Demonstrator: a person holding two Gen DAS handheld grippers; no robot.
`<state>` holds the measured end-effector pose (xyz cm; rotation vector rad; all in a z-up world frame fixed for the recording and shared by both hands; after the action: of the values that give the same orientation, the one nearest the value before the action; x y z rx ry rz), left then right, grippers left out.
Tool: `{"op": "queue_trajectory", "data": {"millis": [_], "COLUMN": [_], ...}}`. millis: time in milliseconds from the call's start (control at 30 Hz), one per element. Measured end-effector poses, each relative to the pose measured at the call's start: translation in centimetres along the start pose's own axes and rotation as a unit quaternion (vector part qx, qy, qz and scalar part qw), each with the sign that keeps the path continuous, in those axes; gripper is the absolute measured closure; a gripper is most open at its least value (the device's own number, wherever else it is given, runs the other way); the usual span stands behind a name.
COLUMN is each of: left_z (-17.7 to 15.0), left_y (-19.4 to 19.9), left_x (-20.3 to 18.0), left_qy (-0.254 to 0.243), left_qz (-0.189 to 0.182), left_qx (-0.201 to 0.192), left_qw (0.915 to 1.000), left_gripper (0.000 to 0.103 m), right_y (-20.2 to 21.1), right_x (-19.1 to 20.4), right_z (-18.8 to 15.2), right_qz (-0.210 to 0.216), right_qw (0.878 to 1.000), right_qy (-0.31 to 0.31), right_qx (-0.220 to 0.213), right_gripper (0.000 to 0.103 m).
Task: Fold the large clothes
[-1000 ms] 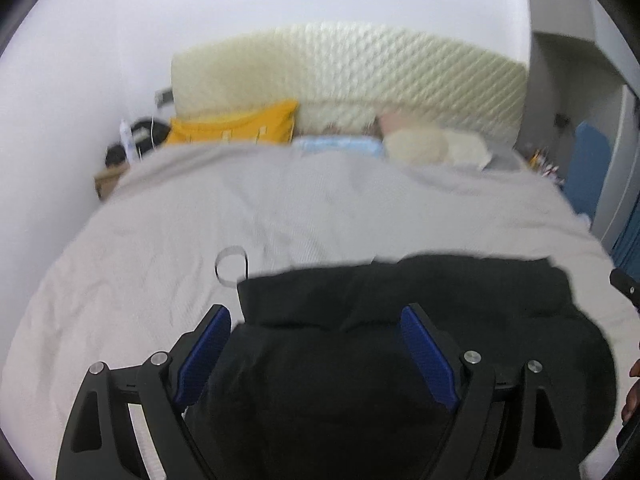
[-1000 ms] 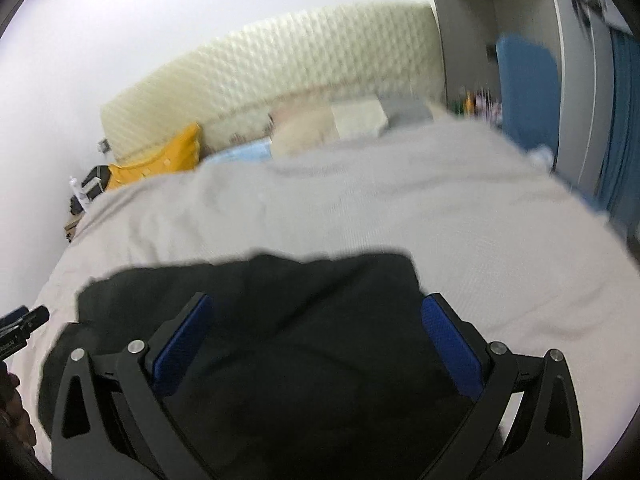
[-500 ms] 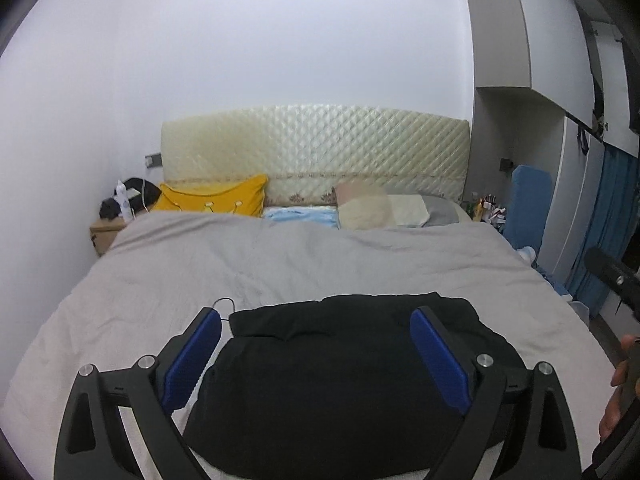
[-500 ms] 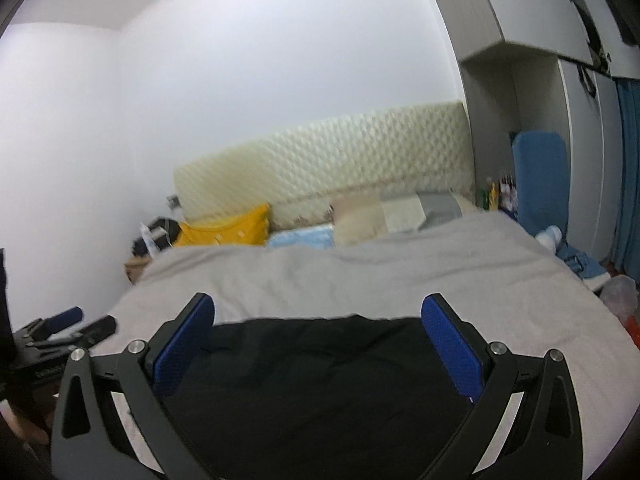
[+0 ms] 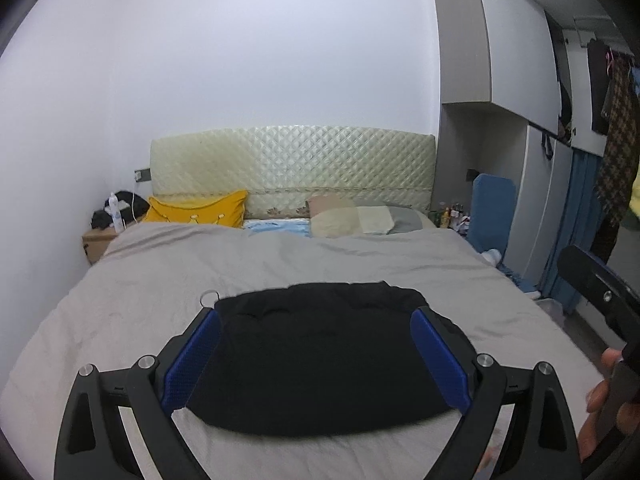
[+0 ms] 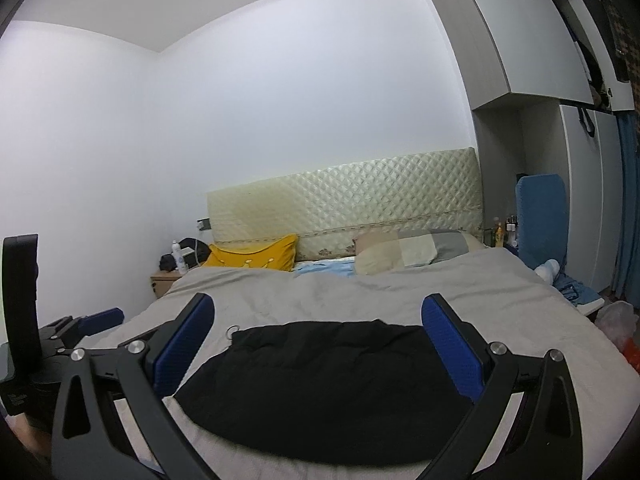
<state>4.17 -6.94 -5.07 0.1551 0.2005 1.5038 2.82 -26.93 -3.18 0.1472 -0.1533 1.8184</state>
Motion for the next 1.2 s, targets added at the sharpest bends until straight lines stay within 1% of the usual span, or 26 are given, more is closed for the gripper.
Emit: {"op": "queue_trajectory", "data": {"millis": [100, 233, 433, 567, 700, 867, 1100, 1200], "left_z": [-0.9, -2.0, -4.2, -5.4, -6.4, -6.8, -7.3, -7.4], "left_y": [0.9, 1.7, 1.8, 1.5, 1.4, 1.3, 1.1, 1.1], "left_x": [0.2, 0.0, 0.9, 2.0, 2.7, 3.6, 3.9, 3.9], "left_qy": [0.01, 0.0, -0.005, -0.005, 0.002, 0.013, 0.014, 0.003], "left_qz": [0.002, 0.011, 0.023, 0.038, 0.044, 0.047, 0.05, 0.054], "left_qx": [0.008, 0.008, 0.026, 0.038, 0.047, 0.053, 0.06, 0.058], "left_qw": [0.9999, 0.9999, 0.9994, 0.9986, 0.998, 0.9974, 0.9968, 0.9969], "left_gripper": [0.007, 0.007, 0.007, 0.007, 0.007, 0.007, 0.007, 0.007], "right_y": [1.0, 1.7, 2.2, 2.2, 2.0, 1.7, 1.6, 1.6], "right_x": [0.2, 0.6, 0.7, 0.2, 0.0, 0.0, 0.2, 0.3], "right_z": [-1.0, -2.9, -5.2, -7.3, -9.0, -10.0, -10.6, -10.5], "right_qz": [-0.002, 0.0, -0.004, -0.01, -0.015, -0.016, -0.018, -0.016], "right_qw": [1.0, 1.0, 0.998, 0.997, 0.995, 0.994, 0.993, 0.993], "right_qy": [-0.006, 0.004, 0.022, 0.019, 0.025, 0.027, 0.026, 0.025], "right_qx": [0.008, 0.03, 0.053, 0.076, 0.098, 0.108, 0.116, 0.116], "right_gripper": [0.0, 0.0, 0.0, 0.0, 0.0, 0.0, 0.0, 0.0]}}
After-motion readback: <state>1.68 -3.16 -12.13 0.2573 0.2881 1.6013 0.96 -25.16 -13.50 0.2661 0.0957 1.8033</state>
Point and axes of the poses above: each gripper's, at about its wrist camera, not at the fingertips, and y roughly against the way its jaws point, x to its left, z to its top, the point moved 7 cm from there along -y, roughly the way its jaws point, and after that the axes turned 10 degrees about -x, right-handed, at the moved point
